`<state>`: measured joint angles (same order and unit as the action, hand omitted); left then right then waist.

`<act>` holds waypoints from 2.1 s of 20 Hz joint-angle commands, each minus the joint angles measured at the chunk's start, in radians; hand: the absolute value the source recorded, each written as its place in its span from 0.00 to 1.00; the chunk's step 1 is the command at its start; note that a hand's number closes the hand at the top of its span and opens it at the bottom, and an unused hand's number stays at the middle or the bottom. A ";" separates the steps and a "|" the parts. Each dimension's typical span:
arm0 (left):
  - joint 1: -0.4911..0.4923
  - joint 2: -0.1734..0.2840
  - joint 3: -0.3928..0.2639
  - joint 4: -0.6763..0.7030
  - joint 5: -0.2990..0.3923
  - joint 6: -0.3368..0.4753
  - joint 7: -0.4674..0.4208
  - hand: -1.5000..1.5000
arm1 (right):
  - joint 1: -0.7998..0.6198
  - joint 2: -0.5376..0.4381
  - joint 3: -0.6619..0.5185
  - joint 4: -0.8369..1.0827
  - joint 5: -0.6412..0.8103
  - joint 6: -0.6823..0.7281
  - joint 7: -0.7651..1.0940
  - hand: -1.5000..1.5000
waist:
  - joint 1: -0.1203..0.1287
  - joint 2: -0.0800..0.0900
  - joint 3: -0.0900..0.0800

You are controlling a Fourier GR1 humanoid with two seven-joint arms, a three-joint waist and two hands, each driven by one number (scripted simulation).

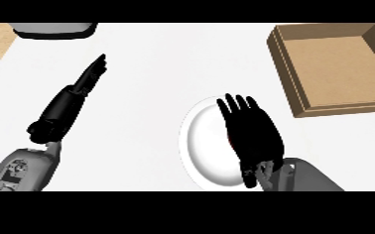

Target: Pick the bell pepper from the plate and place it in the cardboard box

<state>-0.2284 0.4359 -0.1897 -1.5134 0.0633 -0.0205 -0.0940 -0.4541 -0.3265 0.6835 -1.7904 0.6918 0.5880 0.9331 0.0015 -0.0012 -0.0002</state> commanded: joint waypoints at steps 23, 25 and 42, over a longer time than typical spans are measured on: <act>0.025 -0.085 0.175 -0.084 -0.077 -0.159 0.054 0.50 | 0.121 0.113 -0.166 0.240 0.302 -0.017 -0.266 0.00 | 0.000 0.001 0.000; 0.019 -0.110 0.160 -0.014 -0.111 -0.164 0.015 0.50 | 0.152 0.093 -0.178 0.226 0.308 -0.021 -0.303 0.00 | -0.003 0.001 0.000; 0.020 -0.132 0.186 -0.056 -0.133 -0.183 0.050 0.50 | 0.109 0.018 -0.089 0.209 0.446 -0.300 -0.724 1.00 | -0.002 -0.002 0.001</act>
<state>-0.2228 0.2931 -0.0190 -1.5489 -0.0846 -0.1891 -0.0559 -0.3512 -0.2404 0.5874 -1.4837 1.1766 0.3065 0.3543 0.0011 -0.0028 -0.0015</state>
